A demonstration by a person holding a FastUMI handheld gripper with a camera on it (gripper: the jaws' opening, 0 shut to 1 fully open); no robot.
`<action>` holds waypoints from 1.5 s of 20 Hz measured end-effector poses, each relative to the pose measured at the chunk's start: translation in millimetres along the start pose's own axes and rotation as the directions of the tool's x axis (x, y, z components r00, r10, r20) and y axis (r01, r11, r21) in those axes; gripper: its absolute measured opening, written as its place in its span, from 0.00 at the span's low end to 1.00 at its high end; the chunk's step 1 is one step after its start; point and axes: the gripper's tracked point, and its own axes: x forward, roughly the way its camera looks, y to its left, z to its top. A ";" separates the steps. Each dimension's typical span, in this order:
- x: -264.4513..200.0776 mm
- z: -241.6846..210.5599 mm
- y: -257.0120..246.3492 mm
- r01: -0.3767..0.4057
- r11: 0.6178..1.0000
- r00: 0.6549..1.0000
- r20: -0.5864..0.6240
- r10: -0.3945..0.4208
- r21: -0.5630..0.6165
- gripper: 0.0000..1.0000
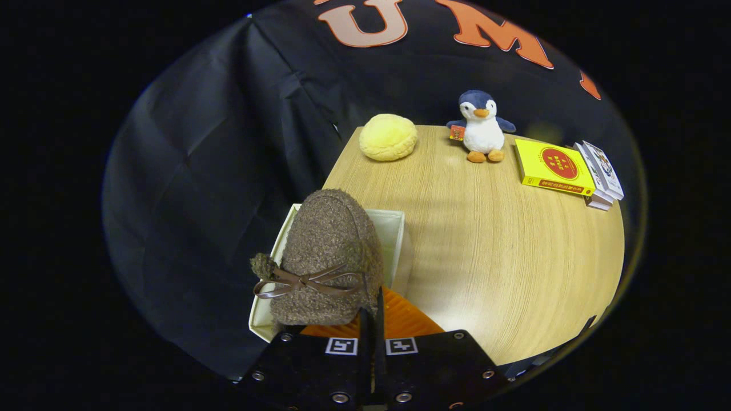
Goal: Open the storage box then place both shoes into the box .Put the left shoe in first, then the right shoe, with the right side of both shoes facing outward in a uniform manner.
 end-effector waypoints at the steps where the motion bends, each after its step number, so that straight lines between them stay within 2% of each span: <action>1: 7.2 -3.3 2.9 0.006 1.000 1.000 -0.014 -0.006 0.010 0.04; 4: 25.9 -8.2 16.7 0.000 1.000 0.999 -0.039 0.000 0.013 0.04; 10: 59.5 -26.3 21.1 0.046 0.999 0.994 -0.096 -0.047 -0.007 0.07; 14: 54.0 -37.8 17.5 0.057 0.998 0.989 -0.138 -0.051 0.038 0.18; 16: 47.3 -35.7 22.6 0.011 0.999 0.992 -0.130 -0.004 0.053 0.21; 18: 34.2 -23.1 26.7 -0.044 0.998 0.996 -0.080 0.049 0.053 0.26; 23: -15.4 11.0 18.2 -0.133 0.991 0.989 0.061 0.133 0.000 0.52; 26: -50.8 34.9 2.2 -0.164 0.986 0.968 0.187 0.169 -0.038 0.67; 30: -97.9 62.0 -34.7 -0.158 0.985 0.923 0.343 0.172 -0.066 0.82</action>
